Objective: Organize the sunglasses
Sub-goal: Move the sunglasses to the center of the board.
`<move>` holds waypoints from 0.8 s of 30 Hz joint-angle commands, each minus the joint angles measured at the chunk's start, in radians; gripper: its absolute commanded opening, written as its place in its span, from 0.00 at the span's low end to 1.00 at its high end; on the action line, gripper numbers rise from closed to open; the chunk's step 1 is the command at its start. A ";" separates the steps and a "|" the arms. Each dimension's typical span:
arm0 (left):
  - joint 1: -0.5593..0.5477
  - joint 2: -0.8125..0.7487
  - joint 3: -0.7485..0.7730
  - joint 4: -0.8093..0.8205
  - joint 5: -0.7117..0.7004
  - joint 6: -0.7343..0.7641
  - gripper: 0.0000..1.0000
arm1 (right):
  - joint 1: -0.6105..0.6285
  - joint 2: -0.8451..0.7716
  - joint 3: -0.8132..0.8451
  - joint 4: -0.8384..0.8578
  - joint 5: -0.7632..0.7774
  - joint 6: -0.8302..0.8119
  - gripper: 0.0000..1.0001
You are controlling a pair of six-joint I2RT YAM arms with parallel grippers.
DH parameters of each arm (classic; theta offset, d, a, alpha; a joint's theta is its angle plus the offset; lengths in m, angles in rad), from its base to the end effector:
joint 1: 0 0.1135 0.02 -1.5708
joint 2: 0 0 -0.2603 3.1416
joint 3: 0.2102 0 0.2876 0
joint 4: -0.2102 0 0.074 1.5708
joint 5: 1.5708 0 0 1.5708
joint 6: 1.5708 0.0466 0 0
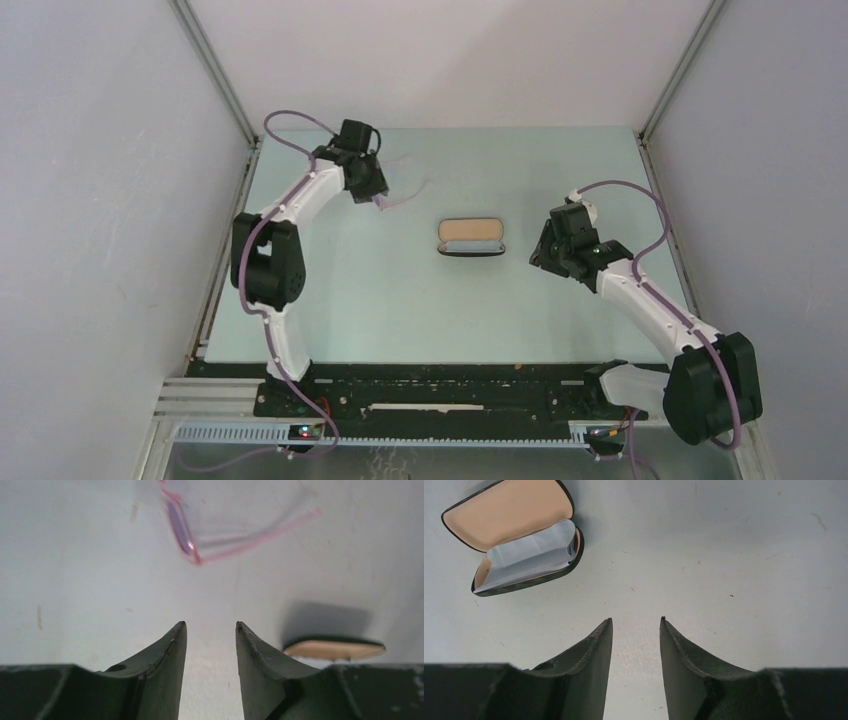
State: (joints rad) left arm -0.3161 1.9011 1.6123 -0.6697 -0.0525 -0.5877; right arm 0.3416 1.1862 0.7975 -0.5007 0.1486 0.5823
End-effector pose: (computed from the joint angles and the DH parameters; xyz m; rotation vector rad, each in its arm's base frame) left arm 0.4384 -0.1408 0.2385 -0.3666 2.5268 -0.2921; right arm 0.2671 0.0876 0.2105 0.3597 2.4334 0.2247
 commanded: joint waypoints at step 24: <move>0.155 0.502 0.543 -0.056 -0.085 -0.161 0.52 | 0.029 0.184 0.086 0.095 -0.089 0.007 0.47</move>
State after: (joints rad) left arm -0.1654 2.3722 2.0869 -0.7242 -0.1017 -0.6865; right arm 0.3500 1.3575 0.8410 -0.4412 0.0704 0.5812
